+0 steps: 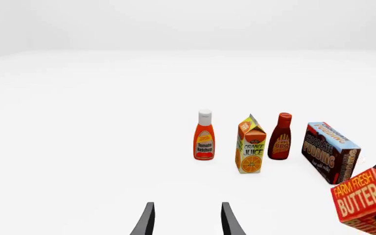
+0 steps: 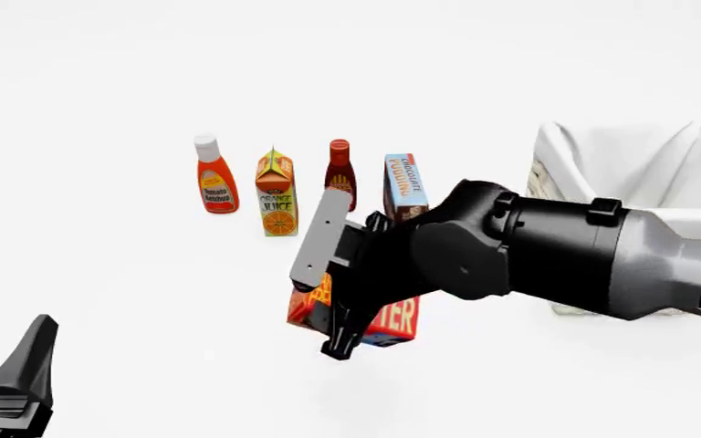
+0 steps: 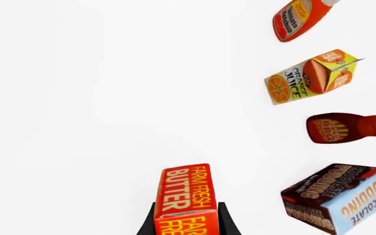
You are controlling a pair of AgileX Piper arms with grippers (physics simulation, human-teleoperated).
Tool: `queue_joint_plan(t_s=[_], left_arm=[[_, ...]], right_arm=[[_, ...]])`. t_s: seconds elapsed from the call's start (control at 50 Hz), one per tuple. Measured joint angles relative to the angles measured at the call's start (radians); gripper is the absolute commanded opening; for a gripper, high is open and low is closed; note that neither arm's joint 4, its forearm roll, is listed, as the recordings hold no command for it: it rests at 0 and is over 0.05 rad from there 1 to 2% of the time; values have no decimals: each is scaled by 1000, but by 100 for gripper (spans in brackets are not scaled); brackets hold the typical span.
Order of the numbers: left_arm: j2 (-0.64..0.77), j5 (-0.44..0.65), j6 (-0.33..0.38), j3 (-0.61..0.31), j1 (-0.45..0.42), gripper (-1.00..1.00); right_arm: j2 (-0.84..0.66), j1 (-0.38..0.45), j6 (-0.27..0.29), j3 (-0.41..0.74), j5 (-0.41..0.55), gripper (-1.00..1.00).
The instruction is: Pick the butter and place it in the basket.
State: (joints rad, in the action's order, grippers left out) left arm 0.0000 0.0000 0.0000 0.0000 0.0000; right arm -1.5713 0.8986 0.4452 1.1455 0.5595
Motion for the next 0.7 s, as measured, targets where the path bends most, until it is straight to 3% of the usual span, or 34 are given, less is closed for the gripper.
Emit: queue_joint_plan(t_s=[0.26, 0.7], left_arm=[[0, 0, 0, 0, 0, 100], [0, 0, 0, 0, 0, 100]], right_arm=[[44, -13, 10, 31, -2, -100], [127, -14, -53, 38, -92, -100]])
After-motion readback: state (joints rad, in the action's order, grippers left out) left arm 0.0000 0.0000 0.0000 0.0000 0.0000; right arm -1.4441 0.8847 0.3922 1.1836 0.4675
